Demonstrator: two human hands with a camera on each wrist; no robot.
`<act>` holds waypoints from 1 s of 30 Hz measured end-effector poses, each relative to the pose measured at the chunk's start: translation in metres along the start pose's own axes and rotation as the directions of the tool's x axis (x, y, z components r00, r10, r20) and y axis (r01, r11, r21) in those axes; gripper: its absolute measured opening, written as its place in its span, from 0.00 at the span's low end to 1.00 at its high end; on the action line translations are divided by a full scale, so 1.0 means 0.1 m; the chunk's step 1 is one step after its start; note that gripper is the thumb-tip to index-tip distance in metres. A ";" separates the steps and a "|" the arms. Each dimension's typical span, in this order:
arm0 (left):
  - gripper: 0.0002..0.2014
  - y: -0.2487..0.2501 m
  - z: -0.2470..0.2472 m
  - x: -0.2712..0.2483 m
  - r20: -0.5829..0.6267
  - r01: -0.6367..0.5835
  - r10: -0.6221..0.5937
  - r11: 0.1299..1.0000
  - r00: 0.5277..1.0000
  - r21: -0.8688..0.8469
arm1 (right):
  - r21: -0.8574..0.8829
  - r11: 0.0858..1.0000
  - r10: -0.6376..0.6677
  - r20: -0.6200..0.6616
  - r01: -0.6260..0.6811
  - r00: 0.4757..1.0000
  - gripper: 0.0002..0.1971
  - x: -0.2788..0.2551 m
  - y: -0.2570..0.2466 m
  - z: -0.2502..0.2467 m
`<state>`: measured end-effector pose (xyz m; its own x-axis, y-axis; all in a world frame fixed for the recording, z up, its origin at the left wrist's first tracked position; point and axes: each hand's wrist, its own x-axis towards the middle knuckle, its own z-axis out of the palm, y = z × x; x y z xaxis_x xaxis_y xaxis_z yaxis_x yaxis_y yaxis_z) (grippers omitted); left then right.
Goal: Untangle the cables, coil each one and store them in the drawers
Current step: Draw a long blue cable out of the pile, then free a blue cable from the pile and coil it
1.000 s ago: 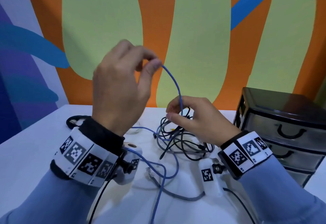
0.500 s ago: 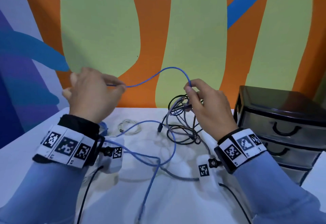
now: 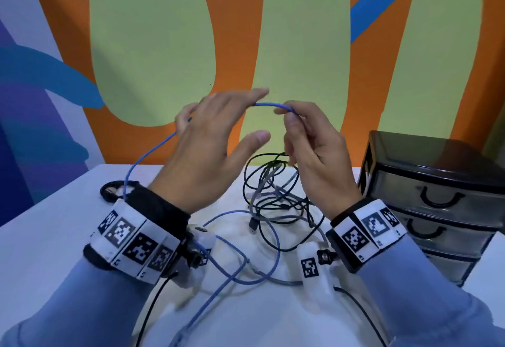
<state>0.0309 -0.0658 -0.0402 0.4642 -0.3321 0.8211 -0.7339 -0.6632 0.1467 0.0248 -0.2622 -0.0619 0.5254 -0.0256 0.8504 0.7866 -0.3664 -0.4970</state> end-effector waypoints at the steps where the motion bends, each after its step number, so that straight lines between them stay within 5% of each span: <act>1: 0.16 -0.01 0.01 0.00 -0.051 -0.003 0.002 1.000 0.999 -0.031 | 0.035 0.999 0.028 0.015 -0.029 0.999 0.08 -0.01 0.01 0.01; 6: 0.12 -0.04 -0.12 0.05 -0.321 0.011 -0.140 0.928 0.937 -0.372 | 0.085 0.954 0.258 0.248 -0.287 0.934 0.05 -0.05 0.11 0.03; 10: 0.10 -0.20 -0.34 0.10 -0.615 -0.008 -0.353 0.863 0.705 -0.505 | -0.103 0.944 0.328 0.326 -0.312 0.886 0.05 -0.07 0.23 0.00; 12: 0.11 -0.34 -0.39 0.12 -0.614 0.027 -0.425 0.835 0.665 -0.549 | -0.168 0.927 0.372 0.286 -0.336 0.883 0.07 -0.07 0.29 -0.02; 18: 0.13 -0.24 -0.34 0.09 -0.419 0.025 -0.283 0.851 0.863 -0.524 | -0.069 0.917 0.397 0.082 -0.392 0.914 0.11 -0.03 0.26 -0.08; 21: 0.11 -0.12 -0.32 0.08 -0.308 -0.008 -0.187 0.844 0.933 -0.536 | 0.106 0.914 0.384 0.081 -0.391 0.920 0.18 0.01 0.09 -0.07; 26: 0.07 0.02 -0.30 0.03 -0.171 -0.031 -0.065 0.862 0.983 -0.506 | 0.287 0.876 0.354 0.163 -0.388 0.921 0.25 0.06 -0.19 0.01; 30: 0.07 0.04 -0.34 0.04 -0.179 -0.096 0.021 0.901 0.984 -0.423 | 0.341 0.866 0.338 0.138 -0.365 0.931 0.31 0.07 -0.20 0.00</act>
<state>0.0135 -0.0470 -0.0179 0.3524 -0.2208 0.9094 -0.9158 -0.2814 0.2866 0.0131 -0.2554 -0.0461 0.8000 -0.0194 0.5997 0.6000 0.0091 -0.8000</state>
